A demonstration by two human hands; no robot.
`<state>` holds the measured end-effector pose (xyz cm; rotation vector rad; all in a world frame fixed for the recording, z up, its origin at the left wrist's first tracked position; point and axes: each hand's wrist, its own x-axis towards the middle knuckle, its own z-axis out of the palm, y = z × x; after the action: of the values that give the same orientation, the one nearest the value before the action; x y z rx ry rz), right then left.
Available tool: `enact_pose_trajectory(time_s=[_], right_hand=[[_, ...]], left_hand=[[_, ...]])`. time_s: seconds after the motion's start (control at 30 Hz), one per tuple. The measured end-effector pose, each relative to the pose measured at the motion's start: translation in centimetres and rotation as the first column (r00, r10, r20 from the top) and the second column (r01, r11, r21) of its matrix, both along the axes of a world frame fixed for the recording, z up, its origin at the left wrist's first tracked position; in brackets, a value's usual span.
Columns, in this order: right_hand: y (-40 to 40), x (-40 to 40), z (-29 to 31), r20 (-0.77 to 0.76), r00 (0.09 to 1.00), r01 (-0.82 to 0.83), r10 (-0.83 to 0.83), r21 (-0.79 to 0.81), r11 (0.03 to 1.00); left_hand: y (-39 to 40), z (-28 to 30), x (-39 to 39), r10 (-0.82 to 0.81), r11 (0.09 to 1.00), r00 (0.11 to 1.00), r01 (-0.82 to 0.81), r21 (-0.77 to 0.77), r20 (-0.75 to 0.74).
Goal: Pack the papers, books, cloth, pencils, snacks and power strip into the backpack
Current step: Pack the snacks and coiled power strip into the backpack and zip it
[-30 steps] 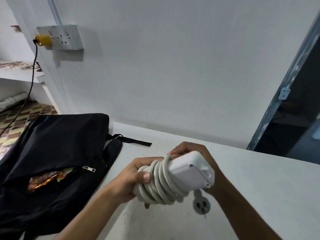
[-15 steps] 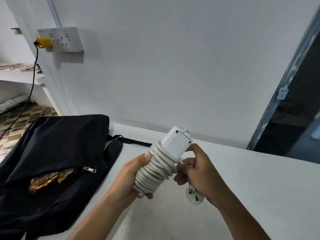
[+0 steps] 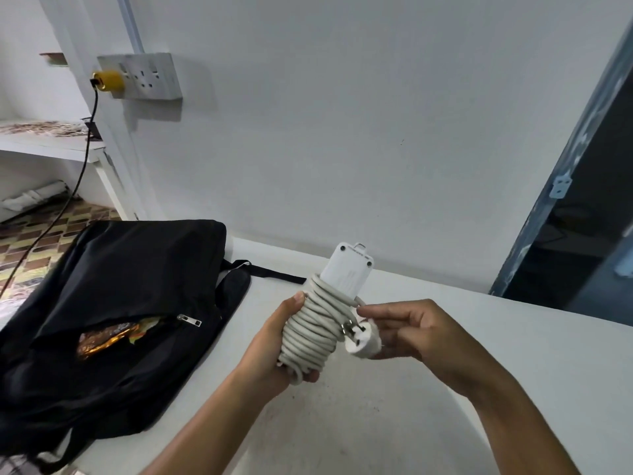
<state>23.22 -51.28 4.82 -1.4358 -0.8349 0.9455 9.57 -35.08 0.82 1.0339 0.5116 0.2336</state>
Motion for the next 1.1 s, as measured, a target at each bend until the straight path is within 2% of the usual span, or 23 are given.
enact_pose_trajectory(time_s=[0.07, 0.13, 0.3, 0.37, 0.47, 0.53, 0.57, 0.7, 0.77, 0.83, 0.9, 0.97, 1.03, 1.1], right_hand=[[-0.2, -0.4, -0.3, 0.004, 1.000, -0.028, 0.028, 0.074, 0.997], [-0.2, -1.0, -0.4, 0.072, 0.997, -0.004, -0.003, 0.102, 0.995], [1.0, -2.6, -0.9, 0.149, 0.984, 0.065, -0.098, 0.212, 0.975], [1.6, -3.5, -1.7, 0.199, 0.960, 0.138, -0.198, 0.280, 0.950], [2.7, -5.4, -3.6, 0.291, 0.816, 0.358, -0.499, 0.422, 0.833], [3.7, -7.0, -4.7, 0.198, 0.777, 0.442, -0.598, 0.504, 0.742], [4.1, -7.6, -5.2, 0.173, 0.760, 0.459, -0.626, 0.538, 0.707], [6.8, -10.2, -6.0, 0.345, 0.608, 0.389, -0.715, 0.655, 0.647], [8.5, -11.6, -6.1, 0.377, 0.559, 0.387, -0.739, 0.669, 0.634], [10.3, -13.1, -6.2, 0.383, 0.593, 0.404, -0.708, 0.619, 0.673], [12.1, -15.2, -6.2, 0.311, 0.744, 0.390, -0.591, 0.516, 0.763], [13.7, -17.6, -6.3, 0.123, 0.909, 0.322, -0.399, 0.400, 0.858], [15.8, -19.6, -5.9, -0.034, 0.955, 0.288, -0.296, 0.360, 0.887], [17.7, -20.9, -5.1, -0.108, 0.946, 0.324, -0.305, 0.354, 0.877]], left_hand=[[-0.2, 0.1, -0.1, -0.008, 0.997, 1.000, 0.006, -0.070, -0.023], [-0.4, 0.1, -0.5, -0.020, 0.995, 0.999, 0.015, -0.101, -0.046], [-0.9, -0.4, -1.6, -0.098, 0.994, 0.994, 0.095, -0.058, -0.047], [-1.0, -0.5, -2.0, -0.090, 0.995, 0.995, 0.089, -0.043, -0.035], [-1.1, -0.8, -2.9, -0.065, 0.996, 0.998, 0.064, -0.059, -0.014], [-0.9, -0.8, -3.7, -0.053, 0.996, 0.999, 0.053, -0.071, 0.005], [-0.8, -0.7, -4.0, -0.049, 0.996, 0.999, 0.050, -0.076, 0.015], [0.5, -0.6, -6.4, 0.034, 0.995, 0.999, -0.030, -0.096, 0.041], [1.4, -0.3, -7.9, 0.094, 0.994, 0.994, -0.090, -0.065, 0.064], [2.4, 0.3, -9.2, 0.171, 0.985, 0.983, -0.171, -0.017, 0.064], [3.7, 0.7, -10.3, 0.246, 0.968, 0.968, -0.248, 0.033, 0.053], [5.0, 0.9, -11.2, 0.311, 0.945, 0.948, -0.316, 0.086, 0.068], [6.6, 0.8, -12.4, 0.341, 0.925, 0.938, -0.347, 0.153, 0.065], [8.2, 1.2, -13.7, 0.312, 0.932, 0.946, -0.322, 0.167, 0.082]])
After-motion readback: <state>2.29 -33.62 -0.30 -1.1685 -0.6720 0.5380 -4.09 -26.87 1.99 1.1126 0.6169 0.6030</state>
